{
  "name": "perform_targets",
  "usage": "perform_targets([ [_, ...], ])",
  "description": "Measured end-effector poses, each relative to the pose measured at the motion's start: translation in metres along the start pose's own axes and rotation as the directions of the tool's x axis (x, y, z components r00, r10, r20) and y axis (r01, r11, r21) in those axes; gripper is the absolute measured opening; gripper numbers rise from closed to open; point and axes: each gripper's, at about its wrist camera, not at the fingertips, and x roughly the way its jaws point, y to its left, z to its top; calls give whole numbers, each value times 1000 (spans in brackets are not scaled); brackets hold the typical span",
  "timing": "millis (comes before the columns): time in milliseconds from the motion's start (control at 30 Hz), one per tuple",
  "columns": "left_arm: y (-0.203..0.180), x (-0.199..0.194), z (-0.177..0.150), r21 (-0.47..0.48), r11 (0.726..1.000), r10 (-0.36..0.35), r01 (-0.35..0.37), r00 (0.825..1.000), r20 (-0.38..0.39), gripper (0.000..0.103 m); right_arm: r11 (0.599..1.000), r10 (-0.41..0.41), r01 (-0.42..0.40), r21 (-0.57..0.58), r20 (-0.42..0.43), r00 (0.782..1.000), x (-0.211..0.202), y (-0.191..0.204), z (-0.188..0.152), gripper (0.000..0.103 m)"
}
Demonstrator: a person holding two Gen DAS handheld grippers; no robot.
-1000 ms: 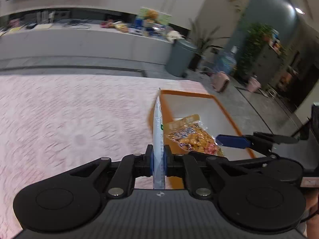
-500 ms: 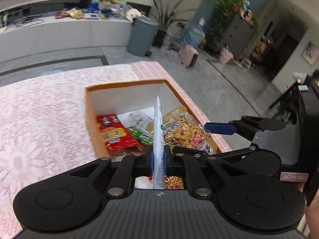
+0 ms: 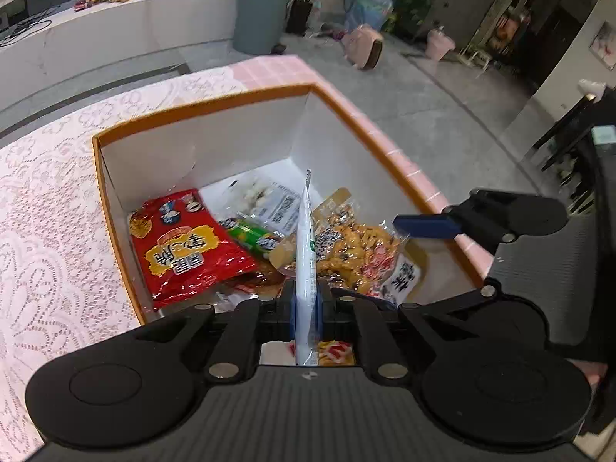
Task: Organize snacks
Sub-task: 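Carry the white pack and peanut pack over the orange box with both tools, then open both tools to drop the packs into the box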
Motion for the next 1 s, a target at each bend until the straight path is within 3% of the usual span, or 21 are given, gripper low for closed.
perform_targets([
  [167, 1, 16, 1, 40, 996, 80, -79, 996, -39, 10, 998, -1, 0, -64, -20, 1000, 12, 11, 1, 73],
  [467, 8, 28, 0, 70, 992, 111, -106, 991, -74, 12, 994, -39, 35, -107, -38, 998, 22, 17, 0, 75],
  [533, 8, 27, 0, 71, 992, 113, -108, 990, -83, 17, 992, -46, 40, -116, -47, 998, 22, 19, 1, 76],
  [700, 7, 10, 1, 73, 992, 103, -99, 993, -55, 47, 985, -70, 57, -162, -77, 995, 19, 26, 2, 78],
  [767, 4, -2, 2, 79, 990, 120, -118, 993, -22, 58, 982, -91, 76, -174, -80, 993, 16, 28, 5, 85],
  [900, 2, -30, 2, 69, 992, 105, -107, 994, 30, 67, 983, -87, 71, -168, -87, 992, 3, 29, 12, 88],
  [1000, 0, -53, -2, 70, 993, 94, -99, 993, 69, 68, 982, -96, 82, -168, -74, 993, -12, 32, 16, 88],
])
